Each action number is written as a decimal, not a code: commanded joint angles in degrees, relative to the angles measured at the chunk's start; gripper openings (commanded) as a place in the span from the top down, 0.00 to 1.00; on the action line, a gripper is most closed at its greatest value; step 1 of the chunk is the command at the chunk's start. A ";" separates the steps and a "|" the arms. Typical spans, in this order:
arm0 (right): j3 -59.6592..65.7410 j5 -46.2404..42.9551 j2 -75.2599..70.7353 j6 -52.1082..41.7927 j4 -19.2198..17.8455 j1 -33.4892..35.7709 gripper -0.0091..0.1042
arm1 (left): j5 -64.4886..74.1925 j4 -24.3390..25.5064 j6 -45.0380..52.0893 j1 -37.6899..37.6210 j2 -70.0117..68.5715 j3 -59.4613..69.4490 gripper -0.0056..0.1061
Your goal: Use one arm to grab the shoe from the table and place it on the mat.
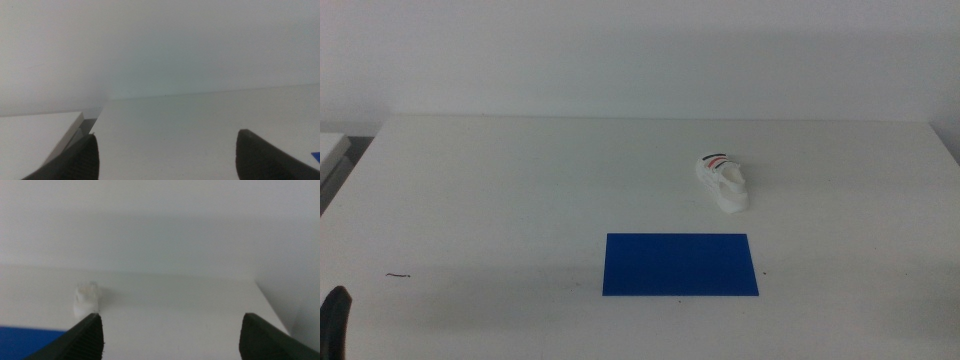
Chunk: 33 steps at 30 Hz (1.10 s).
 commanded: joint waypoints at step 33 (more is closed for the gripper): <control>-109.32 57.97 111.91 13.33 3.46 15.44 0.17 | -0.75 -0.23 -0.08 -0.02 0.28 0.02 0.11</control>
